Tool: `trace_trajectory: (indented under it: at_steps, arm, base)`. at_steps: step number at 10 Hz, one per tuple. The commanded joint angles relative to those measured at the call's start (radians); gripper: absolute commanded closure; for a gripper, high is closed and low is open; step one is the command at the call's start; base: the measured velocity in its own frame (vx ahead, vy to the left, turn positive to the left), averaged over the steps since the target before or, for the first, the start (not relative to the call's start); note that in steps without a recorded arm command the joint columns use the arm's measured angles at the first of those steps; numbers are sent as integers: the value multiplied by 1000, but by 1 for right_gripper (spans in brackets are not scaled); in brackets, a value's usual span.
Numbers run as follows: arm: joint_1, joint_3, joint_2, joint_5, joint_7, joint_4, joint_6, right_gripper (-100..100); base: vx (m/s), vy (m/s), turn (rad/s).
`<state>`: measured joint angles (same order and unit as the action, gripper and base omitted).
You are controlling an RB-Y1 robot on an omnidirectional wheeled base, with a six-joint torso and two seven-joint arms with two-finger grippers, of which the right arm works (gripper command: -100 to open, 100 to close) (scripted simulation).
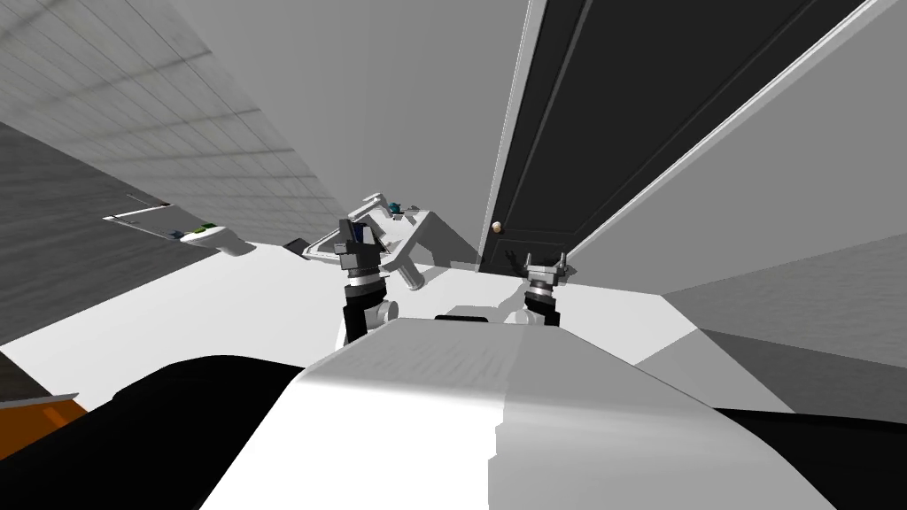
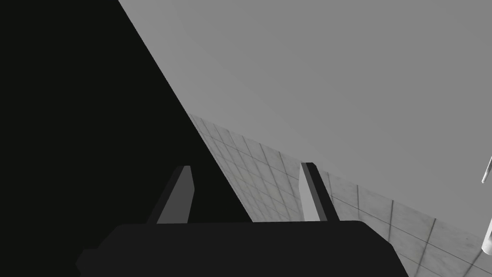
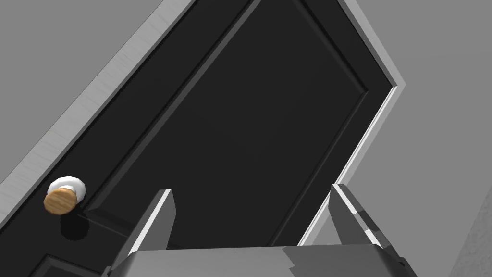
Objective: Pull the door open
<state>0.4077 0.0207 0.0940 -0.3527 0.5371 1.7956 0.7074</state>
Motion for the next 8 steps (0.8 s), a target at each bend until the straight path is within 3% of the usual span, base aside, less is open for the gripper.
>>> trace_trajectory:
  at_steps: [1,8]
  arm:
    - [-11,1,2,-22,35,-50,15,-100]
    - [-37,1,13,-123,173,-214,51,-100]
  base:
    - [100,-34,132]
    - [93,-33,169]
